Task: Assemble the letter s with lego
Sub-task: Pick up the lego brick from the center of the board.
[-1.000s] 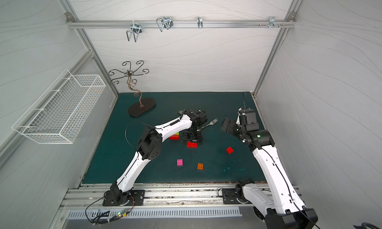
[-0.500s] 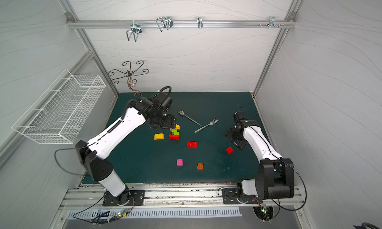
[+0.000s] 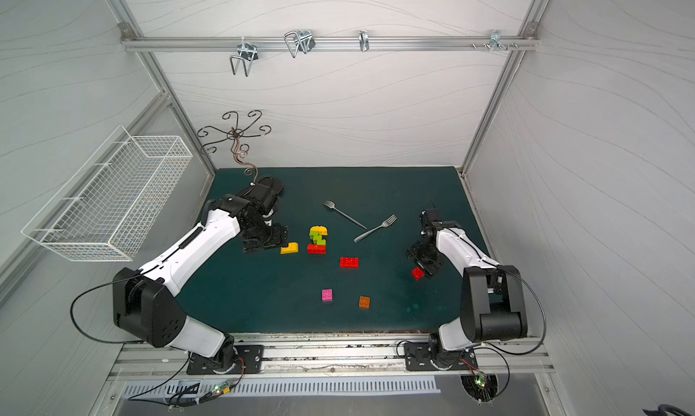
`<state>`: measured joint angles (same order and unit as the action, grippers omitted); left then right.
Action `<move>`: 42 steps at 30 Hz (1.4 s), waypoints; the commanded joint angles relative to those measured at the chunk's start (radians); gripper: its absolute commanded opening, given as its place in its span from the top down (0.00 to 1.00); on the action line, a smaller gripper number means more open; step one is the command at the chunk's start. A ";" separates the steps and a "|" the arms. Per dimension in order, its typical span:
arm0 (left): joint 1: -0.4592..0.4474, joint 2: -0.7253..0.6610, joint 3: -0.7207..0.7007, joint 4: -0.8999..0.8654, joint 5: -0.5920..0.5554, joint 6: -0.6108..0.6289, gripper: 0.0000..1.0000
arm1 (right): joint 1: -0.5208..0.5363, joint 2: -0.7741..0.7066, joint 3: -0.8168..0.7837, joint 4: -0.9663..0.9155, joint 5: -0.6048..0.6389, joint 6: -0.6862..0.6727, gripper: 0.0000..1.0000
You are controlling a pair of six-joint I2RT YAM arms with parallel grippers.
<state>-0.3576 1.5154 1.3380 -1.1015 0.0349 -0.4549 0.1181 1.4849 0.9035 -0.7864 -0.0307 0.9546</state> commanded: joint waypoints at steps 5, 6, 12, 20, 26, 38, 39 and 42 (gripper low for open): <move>0.008 0.003 0.004 0.035 0.035 0.041 0.12 | -0.004 0.032 -0.048 0.028 0.004 0.023 0.40; 0.008 0.005 0.005 0.035 0.034 0.042 0.12 | -0.005 0.031 -0.054 0.029 0.006 0.024 0.40; 0.009 0.009 0.004 0.037 0.037 0.042 0.12 | -0.004 0.031 -0.077 0.048 0.006 0.021 0.48; 0.009 0.007 0.006 0.035 0.038 0.036 0.13 | -0.019 0.012 -0.075 0.044 0.032 0.004 0.51; 0.009 0.015 0.012 0.035 0.042 0.032 0.13 | -0.035 0.031 -0.065 0.048 0.036 -0.013 0.48; 0.009 0.006 0.012 0.030 0.035 0.032 0.14 | -0.009 -0.029 -0.036 0.024 0.031 -0.073 0.79; 0.009 0.004 0.012 0.032 0.033 0.032 0.14 | 0.015 -0.042 -0.007 0.007 0.033 -0.095 0.81; 0.010 -0.011 0.002 0.043 0.026 0.032 0.13 | 0.129 -0.009 0.129 -0.079 0.027 -0.200 0.84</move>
<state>-0.3534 1.5227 1.3380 -1.0718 0.0677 -0.4370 0.1658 1.4811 0.9222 -0.7910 0.0036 0.8612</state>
